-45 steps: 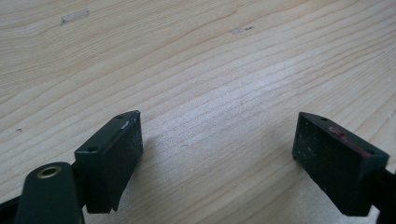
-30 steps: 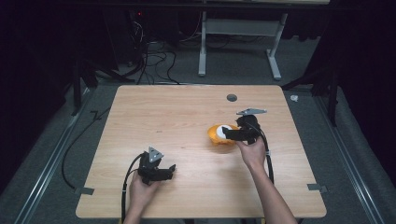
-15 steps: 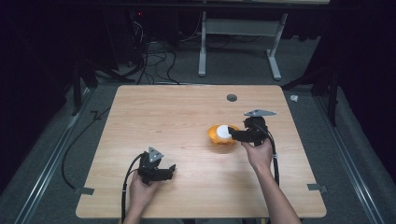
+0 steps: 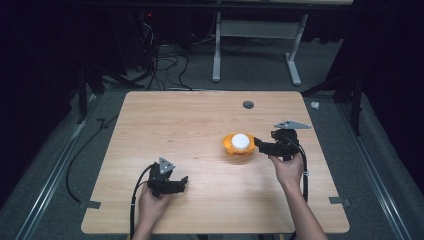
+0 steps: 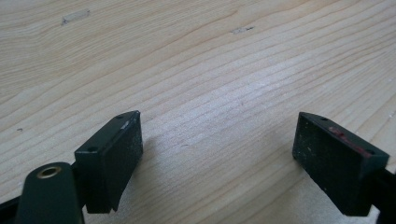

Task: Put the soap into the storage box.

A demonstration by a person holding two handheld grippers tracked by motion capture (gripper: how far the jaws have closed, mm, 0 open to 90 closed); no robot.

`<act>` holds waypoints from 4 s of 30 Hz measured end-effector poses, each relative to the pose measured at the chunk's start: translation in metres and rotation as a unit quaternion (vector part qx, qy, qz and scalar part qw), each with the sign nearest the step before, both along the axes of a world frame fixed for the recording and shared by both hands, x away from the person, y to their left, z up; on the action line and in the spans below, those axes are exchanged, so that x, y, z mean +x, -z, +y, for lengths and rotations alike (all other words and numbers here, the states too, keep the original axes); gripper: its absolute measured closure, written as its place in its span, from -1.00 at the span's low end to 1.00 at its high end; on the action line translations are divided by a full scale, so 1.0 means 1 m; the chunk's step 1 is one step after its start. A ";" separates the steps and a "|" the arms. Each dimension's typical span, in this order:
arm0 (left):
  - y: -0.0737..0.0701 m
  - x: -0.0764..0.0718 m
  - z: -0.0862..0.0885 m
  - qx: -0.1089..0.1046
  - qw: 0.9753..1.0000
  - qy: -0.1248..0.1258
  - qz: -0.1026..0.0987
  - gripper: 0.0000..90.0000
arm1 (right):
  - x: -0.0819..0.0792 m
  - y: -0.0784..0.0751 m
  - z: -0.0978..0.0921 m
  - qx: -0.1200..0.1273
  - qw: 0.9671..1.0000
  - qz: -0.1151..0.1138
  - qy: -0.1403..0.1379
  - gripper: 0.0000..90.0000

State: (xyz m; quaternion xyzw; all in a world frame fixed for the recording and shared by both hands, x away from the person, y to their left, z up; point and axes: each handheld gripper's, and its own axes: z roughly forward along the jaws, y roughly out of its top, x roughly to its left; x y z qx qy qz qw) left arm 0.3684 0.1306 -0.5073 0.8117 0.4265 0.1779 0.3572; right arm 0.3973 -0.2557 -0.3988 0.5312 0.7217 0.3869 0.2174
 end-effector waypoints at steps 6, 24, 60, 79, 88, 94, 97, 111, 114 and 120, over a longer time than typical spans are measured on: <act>0.000 0.000 0.000 0.001 1.000 0.000 0.001 -0.63 | -0.015 -0.004 -0.015 0.006 1.000 -0.009 0.015 -0.40; 0.000 0.000 0.000 0.001 1.000 0.001 0.000 -0.63 | -0.045 0.006 -0.046 0.024 0.999 -0.019 0.038 -0.39; 0.000 0.000 0.000 0.001 1.000 0.001 0.000 -0.63 | -0.067 0.044 -0.033 0.027 0.999 -0.004 0.024 -0.39; 0.000 0.000 0.000 0.001 1.000 0.003 0.001 -0.63 | -0.072 0.072 -0.025 -0.002 0.999 0.011 0.031 -0.37; 0.000 0.000 0.000 0.001 1.000 0.003 0.001 -0.63 | -0.069 0.087 -0.021 -0.018 0.999 0.025 0.029 -0.37; 0.000 0.000 0.000 0.001 1.000 0.003 0.001 -0.63 | -0.068 0.093 -0.017 -0.024 0.999 0.026 0.031 -0.37; 0.000 0.000 0.000 0.002 1.000 0.003 0.001 -0.63 | -0.067 0.096 -0.015 -0.040 0.998 0.030 0.030 -0.37; 0.000 0.000 0.000 0.001 1.000 0.003 0.001 -0.63 | -0.065 0.101 -0.011 -0.061 0.997 0.038 0.030 -0.36; 0.000 0.000 0.000 0.002 1.000 0.003 0.001 -0.63 | -0.065 0.101 -0.011 -0.065 0.997 0.041 0.028 -0.37; 0.000 0.000 0.000 0.002 1.000 0.003 0.001 -0.63 | -0.064 0.103 -0.009 -0.070 0.996 0.037 0.028 -0.40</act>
